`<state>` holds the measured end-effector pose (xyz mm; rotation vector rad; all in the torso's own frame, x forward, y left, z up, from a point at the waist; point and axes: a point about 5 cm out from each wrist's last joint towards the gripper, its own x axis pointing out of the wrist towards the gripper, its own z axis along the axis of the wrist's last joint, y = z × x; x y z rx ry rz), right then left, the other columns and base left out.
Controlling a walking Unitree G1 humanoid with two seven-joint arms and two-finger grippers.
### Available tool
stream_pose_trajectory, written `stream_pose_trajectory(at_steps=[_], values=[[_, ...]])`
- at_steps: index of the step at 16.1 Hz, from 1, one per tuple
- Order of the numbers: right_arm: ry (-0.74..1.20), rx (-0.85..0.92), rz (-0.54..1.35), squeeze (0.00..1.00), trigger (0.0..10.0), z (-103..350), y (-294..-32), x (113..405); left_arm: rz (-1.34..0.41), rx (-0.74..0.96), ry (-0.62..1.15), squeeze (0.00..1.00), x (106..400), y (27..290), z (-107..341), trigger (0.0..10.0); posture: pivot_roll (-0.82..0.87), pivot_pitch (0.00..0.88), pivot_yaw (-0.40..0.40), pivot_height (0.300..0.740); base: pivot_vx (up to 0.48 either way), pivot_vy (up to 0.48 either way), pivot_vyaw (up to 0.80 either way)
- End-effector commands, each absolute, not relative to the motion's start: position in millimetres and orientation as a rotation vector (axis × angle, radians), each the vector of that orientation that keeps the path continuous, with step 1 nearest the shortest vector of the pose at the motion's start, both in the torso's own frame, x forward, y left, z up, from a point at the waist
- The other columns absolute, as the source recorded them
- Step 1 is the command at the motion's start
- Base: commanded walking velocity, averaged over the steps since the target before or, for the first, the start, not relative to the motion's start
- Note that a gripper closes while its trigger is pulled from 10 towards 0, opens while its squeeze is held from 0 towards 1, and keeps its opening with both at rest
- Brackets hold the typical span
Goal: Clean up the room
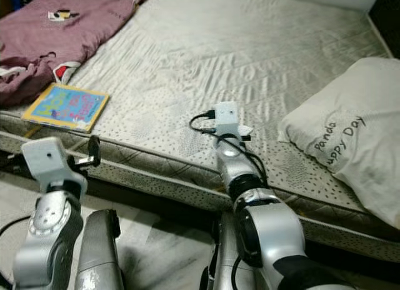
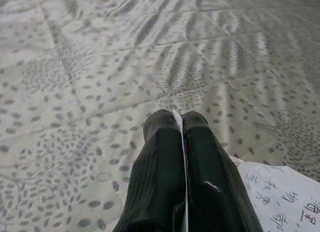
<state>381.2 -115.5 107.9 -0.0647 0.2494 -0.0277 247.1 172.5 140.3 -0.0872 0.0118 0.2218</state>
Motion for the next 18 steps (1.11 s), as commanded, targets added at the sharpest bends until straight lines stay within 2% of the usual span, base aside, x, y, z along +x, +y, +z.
stream_pose_trajectory(at_steps=[1,5,7,11,12,13,15,18], values=[[0.243,-0.026,-0.037,0.0,0.0,114.8,-121.5,385.3,0.212,-0.086,-0.001,0.0,252.5,174.9,139.5,10.0,0.09,0.0,-0.082,0.516,0.0,0.0,0.0],[0.23,0.111,-0.054,0.0,0.0,115.3,-135.6,385.2,0.2,-0.073,-0.046,0.0,273.9,178.7,142.7,10.0,0.06,0.0,-0.063,0.516,0.0,0.0,0.0],[0.151,0.289,0.004,0.0,0.0,125.9,-134.9,386.7,0.192,-0.066,-0.094,0.0,291.2,181.2,148.0,10.0,0.03,0.0,-0.037,0.516,0.0,0.0,0.0],[0.008,0.29,0.102,0.0,0.0,126.3,-134.9,372.0,0.202,-0.052,-0.114,0.0,294.4,187.1,139.7,10.0,0.0,0.0,-0.002,0.516,0.0,0.0,0.0],[-0.016,0.278,0.116,0.0,0.8,125.4,-136.6,366.2,0.211,-0.046,-0.107,0.0,293.0,189.4,136.2,10.0,-0.01,0.0,0.001,0.516,0.0,0.0,0.0],[-0.04,0.27,0.125,0.0,10.0,126.2,-138.4,361.6,0.214,-0.04,-0.107,0.0,292.4,191.4,133.8,10.0,-0.02,0.0,0.004,0.516,0.0,0.0,0.0],[-0.113,0.293,0.156,0.0,10.0,136.6,-140.2,355.5,0.228,-0.006,-0.127,0.0,291.3,198.7,133.8,10.0,-0.02,0.0,0.009,0.516,0.0,0.0,0.0],[-0.182,0.308,0.193,0.0,10.0,147.5,-143.7,340.6,0.217,0.02,-0.116,0.0,278.4,204.8,127.2,10.0,-0.02,0.0,0.019,0.551,0.0,0.0,0.0]])
